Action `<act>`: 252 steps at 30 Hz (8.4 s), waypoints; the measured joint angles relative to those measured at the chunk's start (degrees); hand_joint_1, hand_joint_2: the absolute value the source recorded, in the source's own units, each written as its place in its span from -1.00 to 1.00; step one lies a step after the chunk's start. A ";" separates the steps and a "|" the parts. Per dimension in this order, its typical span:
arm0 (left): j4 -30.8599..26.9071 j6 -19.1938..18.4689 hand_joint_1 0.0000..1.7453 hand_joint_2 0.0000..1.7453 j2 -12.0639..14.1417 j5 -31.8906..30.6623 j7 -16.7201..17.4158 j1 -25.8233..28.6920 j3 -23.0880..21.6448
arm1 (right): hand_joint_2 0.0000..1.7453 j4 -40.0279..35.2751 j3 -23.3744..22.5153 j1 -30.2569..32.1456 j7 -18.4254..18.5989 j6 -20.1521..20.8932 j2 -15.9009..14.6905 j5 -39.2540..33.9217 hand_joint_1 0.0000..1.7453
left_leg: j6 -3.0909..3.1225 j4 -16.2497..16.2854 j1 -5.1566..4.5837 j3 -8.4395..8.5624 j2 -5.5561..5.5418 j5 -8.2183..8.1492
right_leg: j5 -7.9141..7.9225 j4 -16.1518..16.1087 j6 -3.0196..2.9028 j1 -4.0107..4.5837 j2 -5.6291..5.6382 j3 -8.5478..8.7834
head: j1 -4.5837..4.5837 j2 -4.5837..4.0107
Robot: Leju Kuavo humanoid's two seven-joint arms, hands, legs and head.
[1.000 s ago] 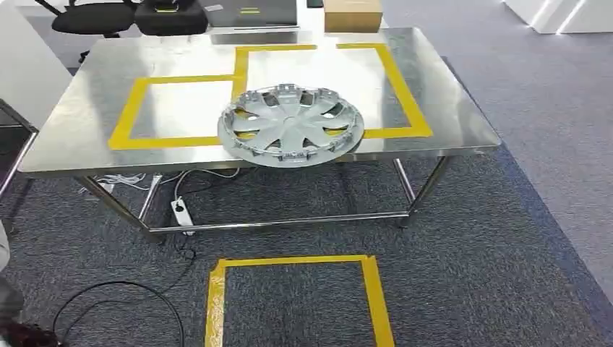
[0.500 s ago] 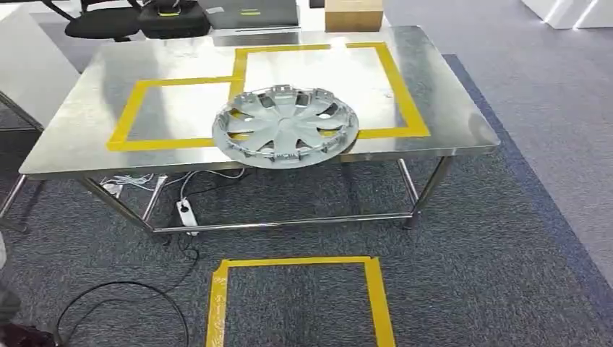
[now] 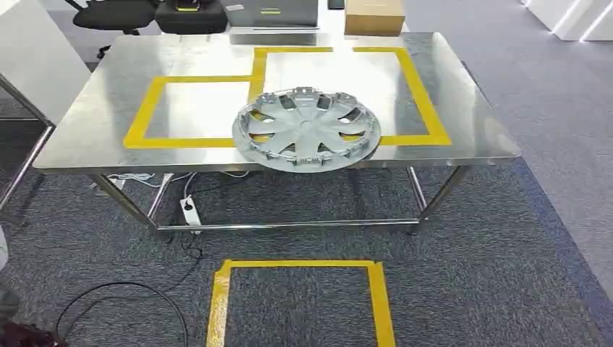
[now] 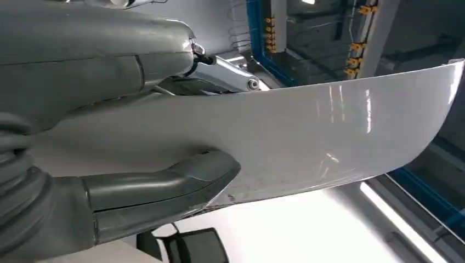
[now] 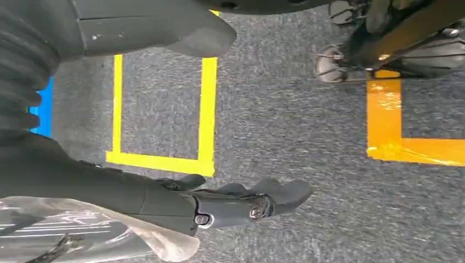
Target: Take the parts from the cabinet and place them on the table.
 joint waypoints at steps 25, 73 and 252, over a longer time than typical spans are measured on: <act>-0.09 0.00 1.00 1.00 -0.04 0.31 0.00 0.01 0.11 | 1.00 0.18 0.02 -0.44 -0.11 -0.15 -0.02 0.55 -1.00 | -0.26 1.64 0.57 -1.96 0.33 0.08 | -5.25 0.10 0.35 -0.15 -0.02 4.66 | 0.13 0.00; 1.88 0.00 1.00 1.00 0.77 1.00 0.04 1.07 -0.37 | 1.00 0.37 0.26 -0.05 0.61 -0.61 -0.17 -2.17 -1.00 | -3.36 17.74 0.35 -5.18 0.20 -11.61 | 2.16 -6.80 -3.02 0.01 0.13 1.99 | -0.28 0.00; 22.60 -0.02 -1.00 -1.00 4.83 24.68 8.63 -2.02 -15.65 | -1.00 -5.03 -2.84 0.31 0.76 0.09 4.20 -1.64 -1.00 | -2.00 0.20 -0.18 -5.52 0.92 6.29 | -2.18 -12.72 -1.32 0.50 0.21 12.96 | -0.22 0.00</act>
